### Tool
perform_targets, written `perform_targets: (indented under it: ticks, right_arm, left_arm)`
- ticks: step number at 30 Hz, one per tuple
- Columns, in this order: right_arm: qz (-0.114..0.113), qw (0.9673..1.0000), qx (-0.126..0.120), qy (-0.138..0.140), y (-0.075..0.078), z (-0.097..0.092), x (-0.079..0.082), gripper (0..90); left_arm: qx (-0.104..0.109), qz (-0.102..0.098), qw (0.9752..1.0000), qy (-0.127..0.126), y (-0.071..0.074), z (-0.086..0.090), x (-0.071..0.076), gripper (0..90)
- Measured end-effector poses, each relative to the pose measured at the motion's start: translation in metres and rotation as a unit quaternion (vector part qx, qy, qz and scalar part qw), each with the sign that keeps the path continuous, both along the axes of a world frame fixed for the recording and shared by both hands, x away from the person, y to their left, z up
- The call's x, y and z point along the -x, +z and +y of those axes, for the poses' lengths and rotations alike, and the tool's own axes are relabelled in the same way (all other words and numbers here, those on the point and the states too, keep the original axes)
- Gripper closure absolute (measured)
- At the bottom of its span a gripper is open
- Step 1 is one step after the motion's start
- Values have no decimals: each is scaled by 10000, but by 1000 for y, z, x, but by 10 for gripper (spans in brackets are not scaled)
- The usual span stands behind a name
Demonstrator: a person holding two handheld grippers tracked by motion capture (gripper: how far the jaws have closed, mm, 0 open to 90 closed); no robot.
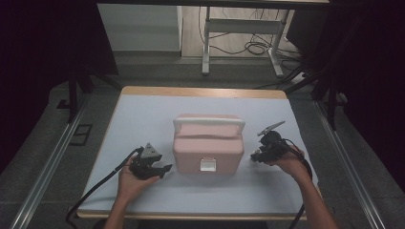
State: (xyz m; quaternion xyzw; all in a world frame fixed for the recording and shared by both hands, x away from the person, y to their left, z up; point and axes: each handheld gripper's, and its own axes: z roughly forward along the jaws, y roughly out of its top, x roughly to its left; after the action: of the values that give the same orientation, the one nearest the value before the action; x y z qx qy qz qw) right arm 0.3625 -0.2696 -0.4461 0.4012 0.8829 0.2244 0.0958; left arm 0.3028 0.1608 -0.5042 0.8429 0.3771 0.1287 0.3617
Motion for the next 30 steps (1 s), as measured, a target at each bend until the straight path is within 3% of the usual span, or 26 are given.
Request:
perform_targets:
  ticks: [6,13,24,30]
  right_arm:
    - [-332,9987,-369,-75,14,-14,14,429]
    - [-569,9952,-775,-199,14,-27,35,428]
    - [-744,9883,-1254,-452,-20,-43,59,432]
    - [-752,9878,-1277,-486,-38,-44,65,439]
  left_arm:
    - [14,-7,10000,15,0,1,0,412]
    - [54,18,10000,65,-1,4,0,413]
    - [108,24,9999,113,-1,8,1,407]
    - [76,48,9999,141,-3,8,1,405]
